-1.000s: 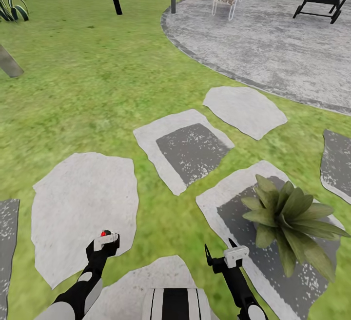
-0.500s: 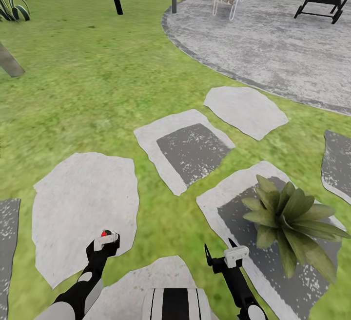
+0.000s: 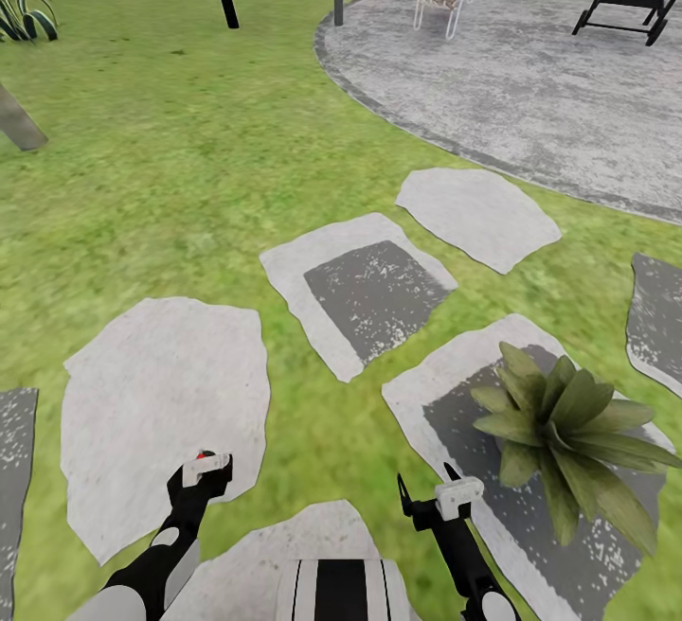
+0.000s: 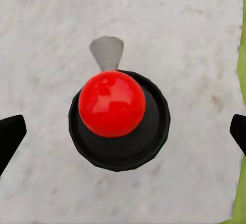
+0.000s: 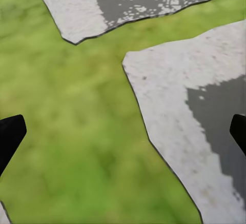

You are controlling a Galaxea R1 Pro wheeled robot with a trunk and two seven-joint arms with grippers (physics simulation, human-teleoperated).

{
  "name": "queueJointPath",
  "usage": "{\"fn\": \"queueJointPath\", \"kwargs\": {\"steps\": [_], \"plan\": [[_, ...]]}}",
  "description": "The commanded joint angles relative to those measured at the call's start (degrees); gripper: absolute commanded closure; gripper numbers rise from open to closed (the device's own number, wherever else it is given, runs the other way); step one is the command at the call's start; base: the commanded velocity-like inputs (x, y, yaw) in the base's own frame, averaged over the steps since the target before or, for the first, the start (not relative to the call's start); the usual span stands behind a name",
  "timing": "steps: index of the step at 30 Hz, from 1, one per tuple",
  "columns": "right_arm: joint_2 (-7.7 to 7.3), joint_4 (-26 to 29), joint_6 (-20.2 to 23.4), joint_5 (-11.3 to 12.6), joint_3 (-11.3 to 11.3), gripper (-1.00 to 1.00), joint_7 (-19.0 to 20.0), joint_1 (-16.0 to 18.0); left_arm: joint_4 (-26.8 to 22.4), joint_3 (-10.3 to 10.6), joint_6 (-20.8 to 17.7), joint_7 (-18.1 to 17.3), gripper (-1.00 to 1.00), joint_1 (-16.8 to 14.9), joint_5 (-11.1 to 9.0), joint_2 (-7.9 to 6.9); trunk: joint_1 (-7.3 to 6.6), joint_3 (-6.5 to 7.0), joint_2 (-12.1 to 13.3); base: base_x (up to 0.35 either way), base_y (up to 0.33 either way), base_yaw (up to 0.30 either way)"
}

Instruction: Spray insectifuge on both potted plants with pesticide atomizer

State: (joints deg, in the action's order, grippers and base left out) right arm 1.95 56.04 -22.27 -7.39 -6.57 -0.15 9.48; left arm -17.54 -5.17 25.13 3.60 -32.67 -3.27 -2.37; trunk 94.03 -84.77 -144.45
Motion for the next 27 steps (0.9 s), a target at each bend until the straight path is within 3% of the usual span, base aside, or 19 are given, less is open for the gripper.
{"fn": "queueJointPath", "kwargs": {"steps": [1, 6, 7, 12, 27], "plan": [[0.02, 0.0, -0.1, -0.4, 0.1, -1.00, 0.0, 0.0, 0.0, 0.1, 0.2, 0.0, -1.00, 0.0, -0.3, -0.05, -0.01, -0.03, 0.0, 0.002, 0.000, 0.000], [0.03, 0.0, -0.1, -0.4, 0.1, -1.00, 0.0, 0.0, 0.1, 0.1, 0.2, 0.0, -1.00, 0.0, -0.3, -0.09, -0.01, -0.03, 0.0, 0.000, 0.000, 0.000], [0.05, -0.1, -0.1, -0.4, 0.1, -1.00, 0.0, 0.0, 0.1, 0.1, 0.4, 0.0, 1.00, 0.0, -0.3, -0.09, -0.01, -0.03, 0.0, 0.000, 0.000, 0.000], [0.03, 0.0, -0.1, -0.4, 0.1, -1.00, 0.0, 0.0, 0.3, 0.1, 3.2, 0.1, 1.00, 0.0, -0.4, -0.09, -0.01, -0.03, 0.0, 0.000, 0.000, 0.000], [0.03, 0.0, -0.1, -0.4, 0.1, -1.00, 0.0, 0.0, 0.3, 0.1, 3.7, 0.1, 1.00, 0.0, -0.4, -0.09, -0.01, -0.03, 0.0, 0.000, 0.000, 0.000]]}}
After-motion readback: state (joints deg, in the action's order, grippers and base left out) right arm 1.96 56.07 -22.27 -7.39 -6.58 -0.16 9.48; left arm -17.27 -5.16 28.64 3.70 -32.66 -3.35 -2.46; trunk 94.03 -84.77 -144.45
